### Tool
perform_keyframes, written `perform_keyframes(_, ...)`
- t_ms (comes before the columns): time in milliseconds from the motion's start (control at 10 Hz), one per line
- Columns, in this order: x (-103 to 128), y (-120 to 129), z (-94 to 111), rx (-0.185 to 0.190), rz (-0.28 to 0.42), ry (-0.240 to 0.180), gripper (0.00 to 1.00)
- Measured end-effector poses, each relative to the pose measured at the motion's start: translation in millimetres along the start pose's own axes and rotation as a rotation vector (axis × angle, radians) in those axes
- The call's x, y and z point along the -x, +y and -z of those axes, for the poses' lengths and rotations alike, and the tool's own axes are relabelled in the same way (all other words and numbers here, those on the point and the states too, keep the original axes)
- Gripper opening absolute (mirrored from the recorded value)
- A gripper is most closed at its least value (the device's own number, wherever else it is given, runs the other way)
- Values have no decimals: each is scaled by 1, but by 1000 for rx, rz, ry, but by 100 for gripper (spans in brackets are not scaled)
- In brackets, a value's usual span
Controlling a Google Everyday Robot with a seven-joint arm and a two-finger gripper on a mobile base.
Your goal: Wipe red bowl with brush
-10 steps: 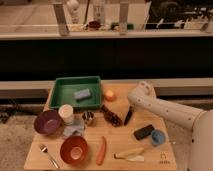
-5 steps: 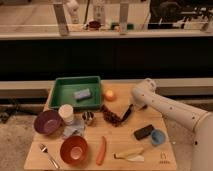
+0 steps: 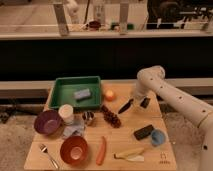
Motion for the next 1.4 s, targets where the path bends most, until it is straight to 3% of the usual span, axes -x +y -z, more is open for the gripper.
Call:
perform_keyframes(100, 7, 1, 15, -7, -15, -34, 0)
perform_keyframes(200, 22, 9, 35, -20, -36, -95, 0)
perform_keyframes(400, 42, 16, 50, -30, -46, -123, 0)
perform_keyframes(600, 72, 20, 41, -28, -31, -142, 0)
perform_keyframes(1000, 179, 33, 3, 2, 67, -204, 0)
perform_keyframes(1100, 194, 34, -1, 5, 83, -214, 0)
perform_keyframes(1300, 250, 44, -1, 19, 160, -295, 0)
perform_keyframes(1400, 268, 56, 10, 37, 192, -361, 0)
